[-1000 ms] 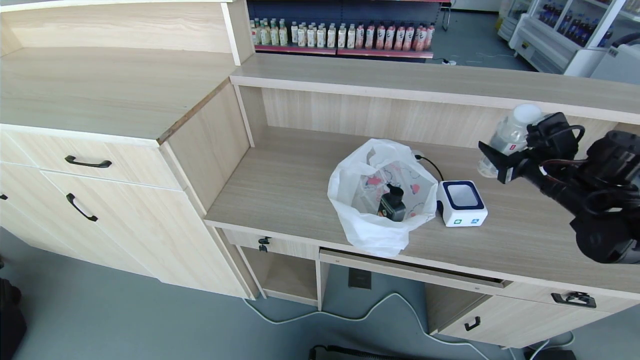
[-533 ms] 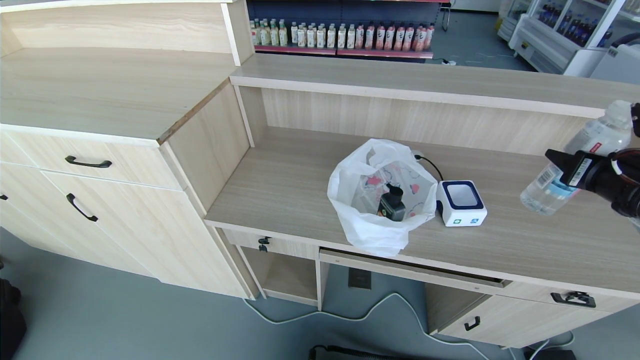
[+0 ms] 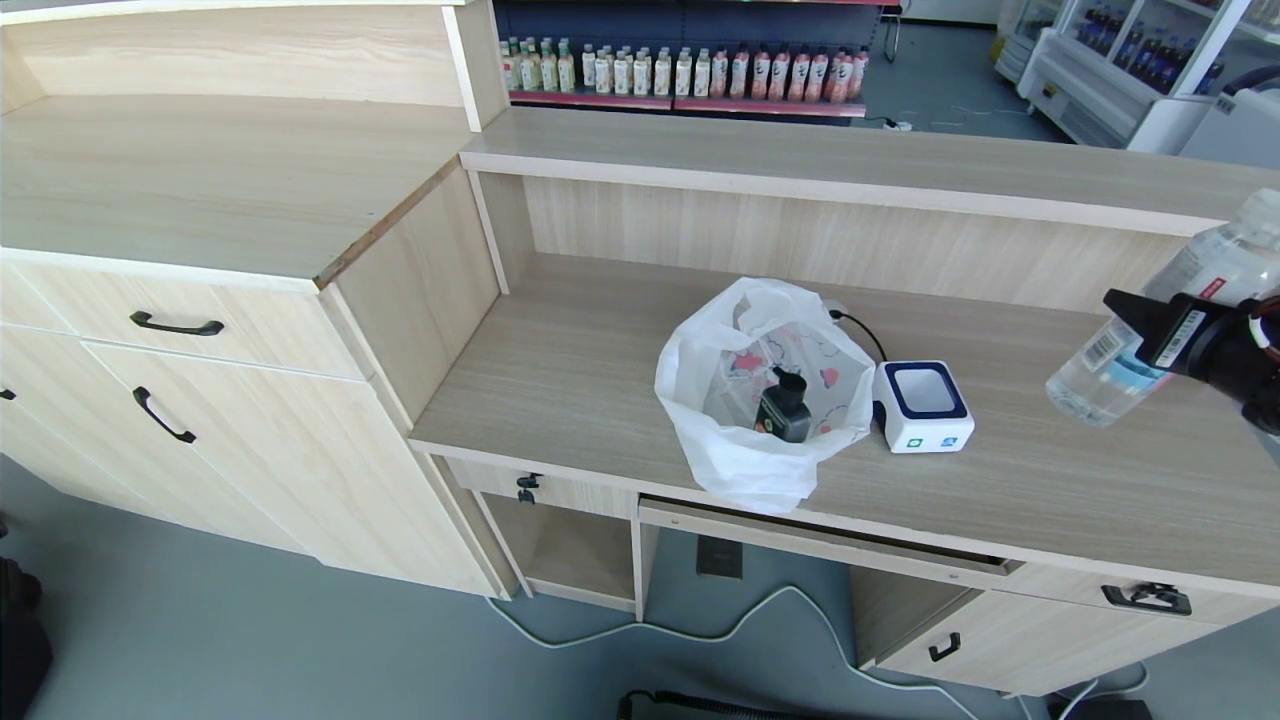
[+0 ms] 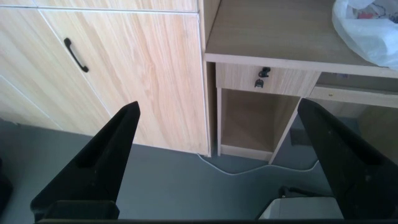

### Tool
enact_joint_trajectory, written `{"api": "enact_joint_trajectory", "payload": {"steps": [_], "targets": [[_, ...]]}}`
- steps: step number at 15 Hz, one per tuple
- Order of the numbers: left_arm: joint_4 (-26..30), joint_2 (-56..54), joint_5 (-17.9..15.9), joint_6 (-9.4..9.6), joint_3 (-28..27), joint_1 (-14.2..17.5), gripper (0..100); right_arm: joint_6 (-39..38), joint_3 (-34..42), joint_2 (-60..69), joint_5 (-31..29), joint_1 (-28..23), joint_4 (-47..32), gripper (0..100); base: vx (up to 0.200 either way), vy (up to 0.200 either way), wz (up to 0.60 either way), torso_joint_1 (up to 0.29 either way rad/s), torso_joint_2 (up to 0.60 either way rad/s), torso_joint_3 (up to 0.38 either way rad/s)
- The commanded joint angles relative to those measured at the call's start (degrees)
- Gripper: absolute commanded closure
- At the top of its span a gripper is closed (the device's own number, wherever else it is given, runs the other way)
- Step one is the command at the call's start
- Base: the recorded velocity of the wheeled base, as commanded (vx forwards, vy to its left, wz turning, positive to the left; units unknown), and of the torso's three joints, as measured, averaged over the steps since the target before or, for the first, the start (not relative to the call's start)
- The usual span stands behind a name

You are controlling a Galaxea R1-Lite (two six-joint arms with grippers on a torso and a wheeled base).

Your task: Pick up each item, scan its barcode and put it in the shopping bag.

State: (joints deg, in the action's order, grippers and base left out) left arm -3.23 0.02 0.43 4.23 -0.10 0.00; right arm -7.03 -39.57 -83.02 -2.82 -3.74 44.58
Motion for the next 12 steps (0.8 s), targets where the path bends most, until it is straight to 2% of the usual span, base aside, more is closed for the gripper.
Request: {"api": "enact_joint_trajectory", "payload": {"steps": [1,7,9,12], "targets": [[-0.02,-0.02,0.01,-0.01,0.01,0.0,0,0.09,0.37,-0.39,-0.08,1.11,0.07,100,0.0,0.0,0.0,0.0,0.0,0.0],[-0.02,-0.02,-0.25,-0.01,0.01,0.0,0,0.0,0.55,-0.04,-0.08,0.93,0.16,100,0.0,0.0,0.0,0.0,0.0,0.0],[-0.02,-0.02,-0.34,-0.01,0.01,0.0,0,-0.35,0.37,-0.92,-0.08,1.02,0.95,100,0.0,0.2,0.0,-0.007,0.0,0.002],[-0.02,-0.02,-0.34,-0.01,0.01,0.0,0,-1.23,-3.23,-7.95,-0.17,1.19,6.66,100,0.0,0.2,0.0,0.009,0.0,0.002]]}}
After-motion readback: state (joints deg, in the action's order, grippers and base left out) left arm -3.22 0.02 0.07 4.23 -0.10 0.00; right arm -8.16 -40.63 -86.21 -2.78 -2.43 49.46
